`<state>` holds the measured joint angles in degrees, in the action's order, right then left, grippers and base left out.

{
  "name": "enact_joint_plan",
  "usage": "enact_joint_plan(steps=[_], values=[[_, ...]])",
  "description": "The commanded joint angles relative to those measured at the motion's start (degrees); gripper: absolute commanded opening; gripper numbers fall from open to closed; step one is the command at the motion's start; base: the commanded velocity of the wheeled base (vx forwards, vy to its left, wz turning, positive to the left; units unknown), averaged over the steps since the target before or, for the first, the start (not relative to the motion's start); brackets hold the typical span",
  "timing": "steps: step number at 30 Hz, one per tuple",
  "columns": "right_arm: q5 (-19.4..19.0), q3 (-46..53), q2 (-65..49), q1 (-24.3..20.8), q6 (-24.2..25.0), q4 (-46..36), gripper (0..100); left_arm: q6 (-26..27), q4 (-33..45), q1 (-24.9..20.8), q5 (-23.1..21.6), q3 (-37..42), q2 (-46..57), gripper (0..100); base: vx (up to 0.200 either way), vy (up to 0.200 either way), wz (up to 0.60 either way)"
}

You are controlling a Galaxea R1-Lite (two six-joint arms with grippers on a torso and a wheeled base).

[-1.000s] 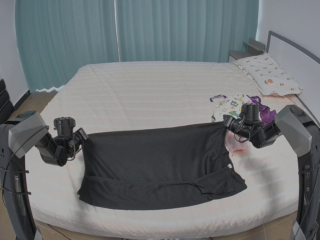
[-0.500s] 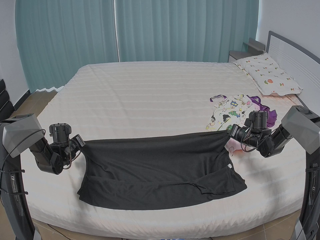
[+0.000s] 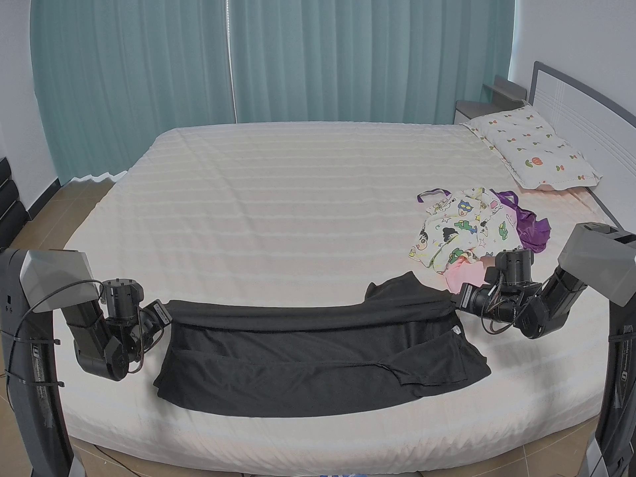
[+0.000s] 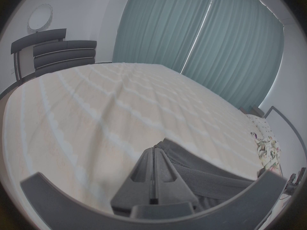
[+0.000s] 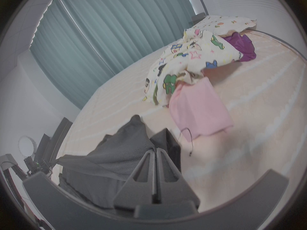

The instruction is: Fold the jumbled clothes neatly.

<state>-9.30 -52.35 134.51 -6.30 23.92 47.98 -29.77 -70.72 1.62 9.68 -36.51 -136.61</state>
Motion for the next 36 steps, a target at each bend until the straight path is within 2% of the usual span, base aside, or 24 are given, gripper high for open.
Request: enact_joint_plan(steps=[1,18,19,28,32,36], values=[[-0.10,2.16,0.93,-0.03,-1.07,0.01,0,-0.03,-1.35,-0.04,-0.01,2.06,-3.93,0,0.000,0.000,0.00],[-0.10,3.04,3.21,-1.26,-1.24,0.01,0,-0.03,-5.75,-0.74,-0.01,4.17,-6.39,0,0.000,0.000,0.00],[-0.10,3.04,3.65,-1.26,-1.24,0.01,100,-0.03,-5.75,-0.83,-0.01,4.17,-6.65,100,0.000,0.000,0.00],[-0.28,3.13,2.51,-0.55,-0.10,0.27,100,-0.20,-6.19,-1.01,0.08,4.25,-6.30,100,0.000,0.000,0.00],[-0.72,4.62,-1.71,0.15,6.49,3.26,100,-0.38,-10.14,-0.65,-0.01,6.63,-5.16,100,0.000,0.000,0.00],[-0.81,5.76,-4.26,0.24,9.74,3.61,100,-0.82,-11.90,-0.30,-0.98,9.00,-2.61,100,0.000,0.000,0.00]])
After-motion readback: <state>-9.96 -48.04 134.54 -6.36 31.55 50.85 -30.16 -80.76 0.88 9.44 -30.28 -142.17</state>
